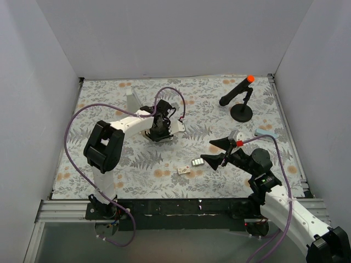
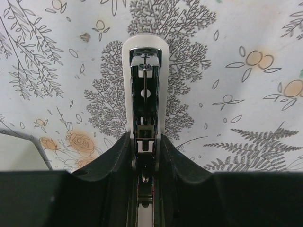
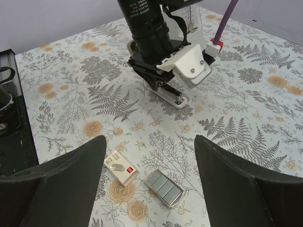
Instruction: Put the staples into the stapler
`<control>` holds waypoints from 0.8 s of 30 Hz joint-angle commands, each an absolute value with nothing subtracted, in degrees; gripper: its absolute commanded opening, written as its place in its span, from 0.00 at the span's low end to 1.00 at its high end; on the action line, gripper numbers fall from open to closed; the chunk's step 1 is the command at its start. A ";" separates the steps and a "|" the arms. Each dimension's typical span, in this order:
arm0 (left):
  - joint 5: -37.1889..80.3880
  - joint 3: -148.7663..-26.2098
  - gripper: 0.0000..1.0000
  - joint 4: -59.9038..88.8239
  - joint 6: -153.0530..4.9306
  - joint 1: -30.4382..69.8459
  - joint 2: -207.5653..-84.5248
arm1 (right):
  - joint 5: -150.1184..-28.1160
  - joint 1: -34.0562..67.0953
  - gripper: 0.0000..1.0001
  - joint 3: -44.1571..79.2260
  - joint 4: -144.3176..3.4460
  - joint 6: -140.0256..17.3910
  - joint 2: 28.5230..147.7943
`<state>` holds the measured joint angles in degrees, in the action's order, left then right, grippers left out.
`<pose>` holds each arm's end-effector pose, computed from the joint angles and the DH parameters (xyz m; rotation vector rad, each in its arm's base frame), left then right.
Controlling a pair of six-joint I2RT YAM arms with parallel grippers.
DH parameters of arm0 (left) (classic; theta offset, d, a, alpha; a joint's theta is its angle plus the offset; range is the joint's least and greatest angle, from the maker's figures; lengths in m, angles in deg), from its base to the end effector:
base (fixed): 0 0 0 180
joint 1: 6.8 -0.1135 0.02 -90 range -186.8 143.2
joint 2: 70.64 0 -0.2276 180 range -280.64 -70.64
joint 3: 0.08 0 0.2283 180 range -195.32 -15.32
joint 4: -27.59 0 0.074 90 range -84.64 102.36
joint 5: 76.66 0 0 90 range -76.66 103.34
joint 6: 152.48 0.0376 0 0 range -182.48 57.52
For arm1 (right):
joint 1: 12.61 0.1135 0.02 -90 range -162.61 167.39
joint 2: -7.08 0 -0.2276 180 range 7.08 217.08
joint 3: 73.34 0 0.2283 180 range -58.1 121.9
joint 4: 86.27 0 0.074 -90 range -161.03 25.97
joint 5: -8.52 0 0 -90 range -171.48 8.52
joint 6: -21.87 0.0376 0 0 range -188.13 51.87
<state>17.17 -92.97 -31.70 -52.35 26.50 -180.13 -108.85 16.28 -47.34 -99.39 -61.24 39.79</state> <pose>0.2844 -0.1898 0.1547 1.0875 2.6982 -0.1676 0.1334 0.0934 0.2218 -0.6765 1.3726 0.8495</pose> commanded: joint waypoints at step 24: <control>19.84 -93.63 0.60 -27.90 -52.46 25.37 -173.83 | -111.54 16.13 0.84 -42.72 -95.12 -61.01 41.62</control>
